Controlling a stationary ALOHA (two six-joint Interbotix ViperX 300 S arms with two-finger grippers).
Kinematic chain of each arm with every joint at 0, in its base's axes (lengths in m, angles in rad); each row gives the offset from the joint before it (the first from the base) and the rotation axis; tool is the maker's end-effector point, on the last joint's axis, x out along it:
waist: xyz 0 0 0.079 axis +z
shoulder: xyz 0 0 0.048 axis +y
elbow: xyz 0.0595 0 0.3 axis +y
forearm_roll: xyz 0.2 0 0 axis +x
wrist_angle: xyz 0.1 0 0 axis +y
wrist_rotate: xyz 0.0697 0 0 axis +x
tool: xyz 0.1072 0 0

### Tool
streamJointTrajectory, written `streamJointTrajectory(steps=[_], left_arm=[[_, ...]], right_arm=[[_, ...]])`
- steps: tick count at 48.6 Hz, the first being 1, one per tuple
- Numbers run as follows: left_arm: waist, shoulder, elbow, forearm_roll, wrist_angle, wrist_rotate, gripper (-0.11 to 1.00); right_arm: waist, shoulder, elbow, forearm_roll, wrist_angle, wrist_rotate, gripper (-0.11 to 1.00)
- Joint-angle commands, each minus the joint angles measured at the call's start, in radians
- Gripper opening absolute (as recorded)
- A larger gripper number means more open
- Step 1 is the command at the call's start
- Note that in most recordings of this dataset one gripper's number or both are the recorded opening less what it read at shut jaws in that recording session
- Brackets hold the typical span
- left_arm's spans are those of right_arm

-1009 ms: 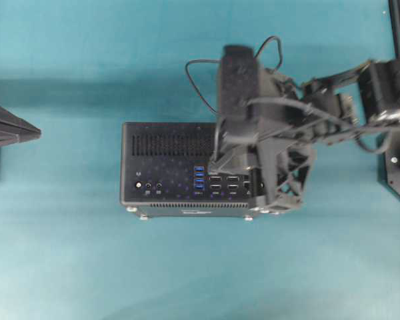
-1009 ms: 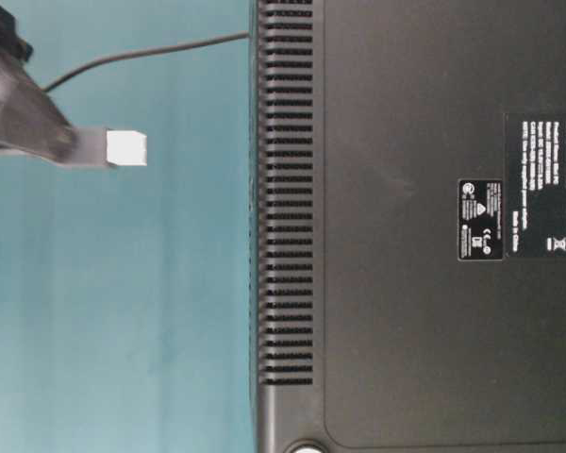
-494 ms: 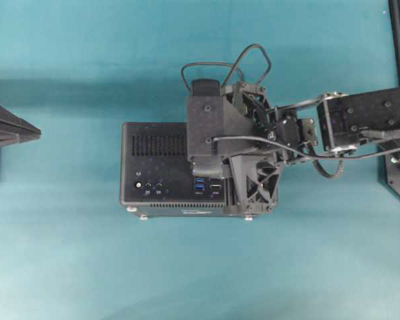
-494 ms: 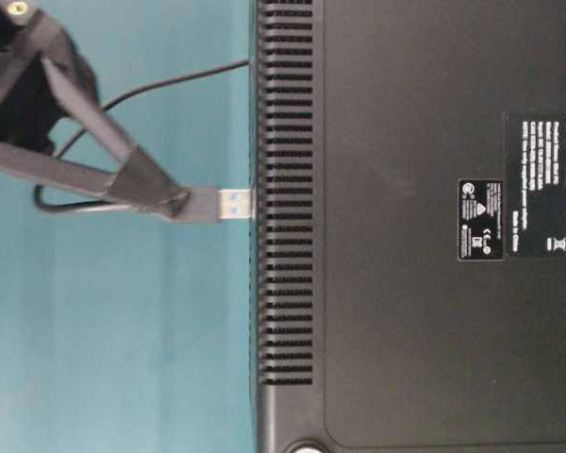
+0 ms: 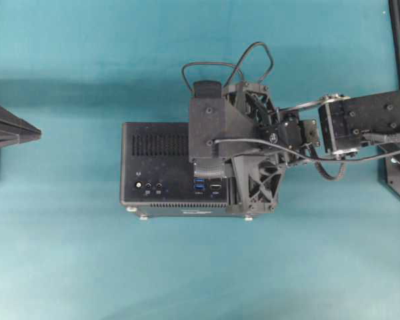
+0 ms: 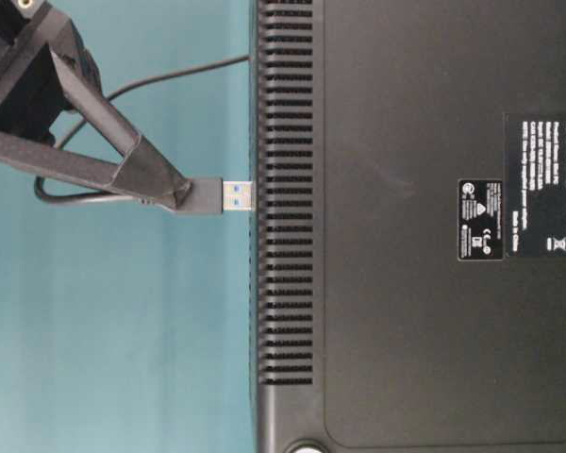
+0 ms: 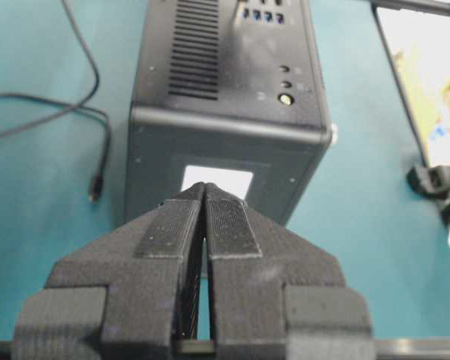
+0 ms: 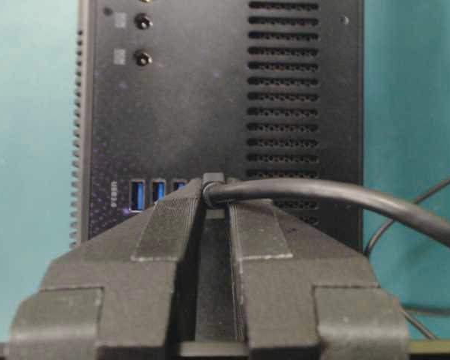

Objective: Insert the USB into the PC box with both arms.
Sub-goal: 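Carry the plug over the blue USB ports and align it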

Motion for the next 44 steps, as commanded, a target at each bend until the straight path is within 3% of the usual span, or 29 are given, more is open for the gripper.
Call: streamJointTrajectory(steps=[1,17,44], left_arm=[[-0.003,0.011,-0.011,0.002,-0.009,-0.003,0.00],[-0.002,0.011,-0.009,0.002,-0.009,-0.003,0.00],[-0.002,0.008,-0.008,0.002,-0.009,-0.002,0.00]], right_arm=[[-0.002,-0.015,-0.012,-0.005,0.006,0.014,0.09],[0.011,-0.012,-0.009,-0.003,0.002,0.060,0.09],[0.028,-0.008,-0.014,-0.002,0.003,0.066,0.09]])
